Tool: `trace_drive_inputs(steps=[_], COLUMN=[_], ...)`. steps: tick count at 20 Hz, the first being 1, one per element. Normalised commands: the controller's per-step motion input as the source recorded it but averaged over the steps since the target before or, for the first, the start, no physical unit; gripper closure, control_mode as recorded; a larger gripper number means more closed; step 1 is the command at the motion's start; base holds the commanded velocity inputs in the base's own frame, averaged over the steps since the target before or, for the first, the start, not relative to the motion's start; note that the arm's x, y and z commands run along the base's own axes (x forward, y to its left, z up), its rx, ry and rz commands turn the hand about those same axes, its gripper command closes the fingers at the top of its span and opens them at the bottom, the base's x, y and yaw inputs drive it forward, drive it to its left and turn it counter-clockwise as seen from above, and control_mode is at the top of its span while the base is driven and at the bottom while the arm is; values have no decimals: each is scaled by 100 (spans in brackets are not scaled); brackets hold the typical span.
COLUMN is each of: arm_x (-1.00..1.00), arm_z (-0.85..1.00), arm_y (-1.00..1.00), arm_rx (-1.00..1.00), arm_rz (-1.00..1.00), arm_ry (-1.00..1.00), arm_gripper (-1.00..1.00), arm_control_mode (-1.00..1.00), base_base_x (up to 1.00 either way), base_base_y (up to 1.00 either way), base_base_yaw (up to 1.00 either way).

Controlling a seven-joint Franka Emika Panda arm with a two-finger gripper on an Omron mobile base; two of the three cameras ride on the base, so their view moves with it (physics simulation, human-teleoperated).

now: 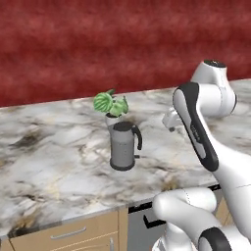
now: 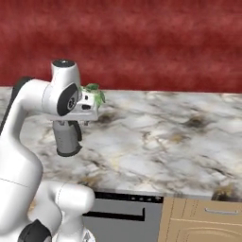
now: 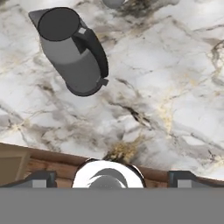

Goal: Navigate to the dishwasher.

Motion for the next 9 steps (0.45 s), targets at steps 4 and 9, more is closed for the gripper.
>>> trace_drive_inputs(steps=[4, 9], arm_x=[-78, -92], arm_z=[-23, -23], arm_y=[-100, -100], arm_rx=[17, 17], arm_rz=[-40, -42], arm_ry=[0, 0], arm_gripper=[-100, -100], arm_control_mode=[-100, -100], base_base_x=[0, 0], base_base_y=[0, 0], base_base_yaw=[0, 0])
